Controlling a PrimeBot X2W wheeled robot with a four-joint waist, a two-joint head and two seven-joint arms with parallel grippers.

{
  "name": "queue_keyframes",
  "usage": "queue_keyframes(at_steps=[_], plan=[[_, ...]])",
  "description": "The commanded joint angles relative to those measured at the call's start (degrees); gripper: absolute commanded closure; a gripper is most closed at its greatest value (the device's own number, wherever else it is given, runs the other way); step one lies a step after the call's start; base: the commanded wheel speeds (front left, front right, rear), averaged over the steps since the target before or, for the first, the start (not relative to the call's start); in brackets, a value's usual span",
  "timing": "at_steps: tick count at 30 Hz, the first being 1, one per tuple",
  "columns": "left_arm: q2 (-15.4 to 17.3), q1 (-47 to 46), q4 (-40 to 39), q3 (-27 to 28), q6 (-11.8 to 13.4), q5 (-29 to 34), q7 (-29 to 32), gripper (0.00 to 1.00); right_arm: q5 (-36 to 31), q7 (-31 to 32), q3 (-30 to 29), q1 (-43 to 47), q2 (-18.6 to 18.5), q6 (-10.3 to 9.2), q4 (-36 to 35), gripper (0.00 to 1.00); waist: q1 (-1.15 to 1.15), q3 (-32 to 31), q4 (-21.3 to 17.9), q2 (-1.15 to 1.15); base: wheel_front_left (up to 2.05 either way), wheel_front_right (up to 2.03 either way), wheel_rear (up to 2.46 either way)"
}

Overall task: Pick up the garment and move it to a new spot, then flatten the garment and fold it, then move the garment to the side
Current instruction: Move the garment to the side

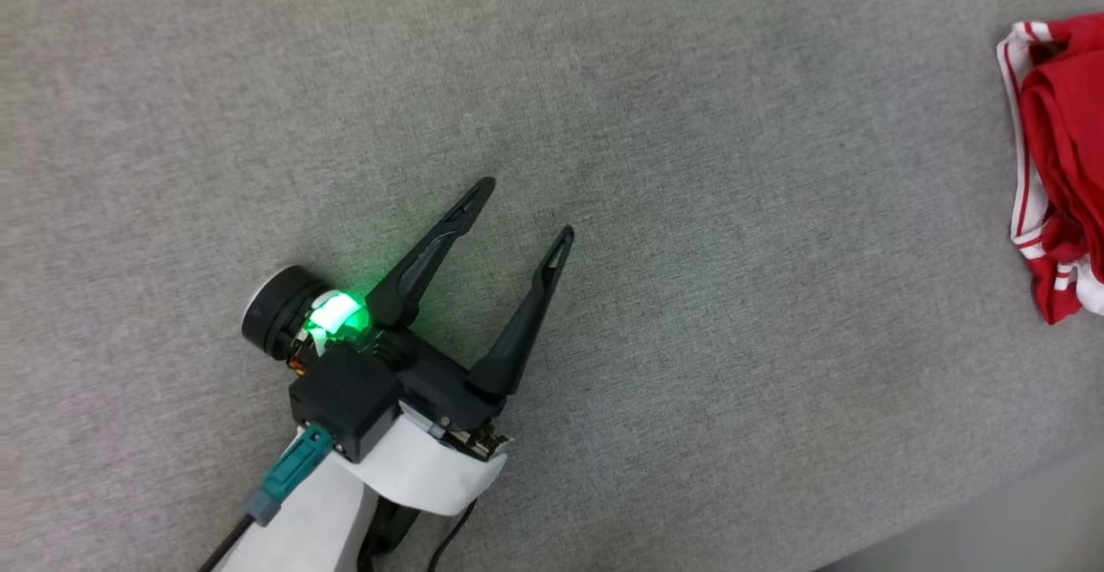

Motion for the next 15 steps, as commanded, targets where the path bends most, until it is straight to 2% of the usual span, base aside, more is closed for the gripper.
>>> queue_keyframes(at_steps=[1,7,15], plan=[[0.1,1.85,1.69,1.02,0.16,-0.52,0.32,0.0,-0.65,-0.81,-0.57,-0.72,0.39,-0.1,0.34,0.0,-0.01,-2.46,0.5,0.0,0.0,0.0,0.0],[-2.98,3.52,2.41,3.01,0.11,-1.46,0.13,0.0,0.16,-3.54,-1.49,-0.12,1.06,-0.1,-1.86,0.0,-0.01,-9.67,2.19,0.0,0.0,0.0,0.0],[-5.17,8.28,2.85,8.69,0.11,-1.74,0.13,0.0,7.18,-10.4,-6.34,4.94,7.52,-0.09,-13.55,0.0,-0.01,-20.08,6.45,0.0,0.0,0.0,0.0]])
